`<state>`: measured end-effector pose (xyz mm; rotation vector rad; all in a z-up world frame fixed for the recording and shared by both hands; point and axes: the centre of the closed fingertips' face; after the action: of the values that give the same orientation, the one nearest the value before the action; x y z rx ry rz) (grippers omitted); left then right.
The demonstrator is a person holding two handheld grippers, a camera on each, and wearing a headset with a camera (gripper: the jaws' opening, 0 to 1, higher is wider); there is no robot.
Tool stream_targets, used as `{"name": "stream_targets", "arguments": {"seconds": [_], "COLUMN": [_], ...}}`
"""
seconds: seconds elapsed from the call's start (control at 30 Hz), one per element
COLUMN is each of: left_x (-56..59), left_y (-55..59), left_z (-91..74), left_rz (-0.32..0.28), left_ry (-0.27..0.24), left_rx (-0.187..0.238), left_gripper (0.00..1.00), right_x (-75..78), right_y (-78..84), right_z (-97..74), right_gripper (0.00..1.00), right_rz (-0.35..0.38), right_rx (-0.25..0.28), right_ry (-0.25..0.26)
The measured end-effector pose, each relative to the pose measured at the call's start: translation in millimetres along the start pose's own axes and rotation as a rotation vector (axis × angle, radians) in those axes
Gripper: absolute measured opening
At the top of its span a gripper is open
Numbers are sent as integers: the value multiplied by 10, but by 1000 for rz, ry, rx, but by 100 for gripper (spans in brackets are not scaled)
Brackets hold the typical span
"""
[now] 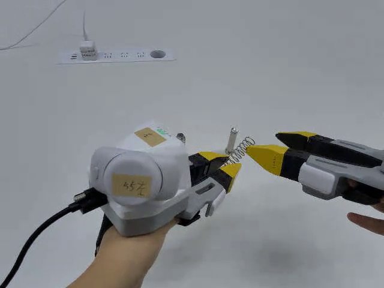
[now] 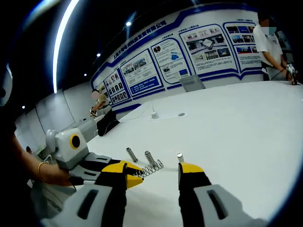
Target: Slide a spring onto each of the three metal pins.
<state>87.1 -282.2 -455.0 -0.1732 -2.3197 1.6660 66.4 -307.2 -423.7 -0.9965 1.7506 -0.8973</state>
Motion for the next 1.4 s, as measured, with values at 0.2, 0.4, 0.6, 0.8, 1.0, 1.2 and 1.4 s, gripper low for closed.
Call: {"name": "stream_targets", "arguments": {"seconds": [0.2,0.4,0.6,0.8,1.0,1.2,1.4], "left_x": [50,67,118,133,164,185,178], "left_y": [-99,-159,-244,-297,-349,-376,-378], "left_z": [-111,-197,-286,-355,-398,-432,-458], "left_rz": [-38,-50,-39,-27,-16,12,32], "left_ry": [24,29,52,63,83,91,84], "left_rx": [61,96,138,173,202,207,193], "left_gripper": [10,10,10,10,10,10,10], "right_x": [-91,-206,-289,-389,-430,-521,-571], "right_y": [-27,-78,-93,-133,-173,-210,-219], "right_z": [33,47,68,60,59,39,55], "right_gripper": [39,31,28,20,16,12,11], "right_rz": [45,144,192,297,391,424,394], "right_rx": [12,44,50,70,86,86,80], "right_ry": [-36,-96,-135,-207,-256,-311,-325]}}
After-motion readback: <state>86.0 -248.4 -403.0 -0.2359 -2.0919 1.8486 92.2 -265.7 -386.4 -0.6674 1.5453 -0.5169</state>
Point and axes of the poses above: the centre of the closed fingertips' face, and the gripper's own axes: z roughly forward along the fingers, x roughly to its right, y roughly out of its underside, and after that the axes turned 2 degrees about -x, right-handed
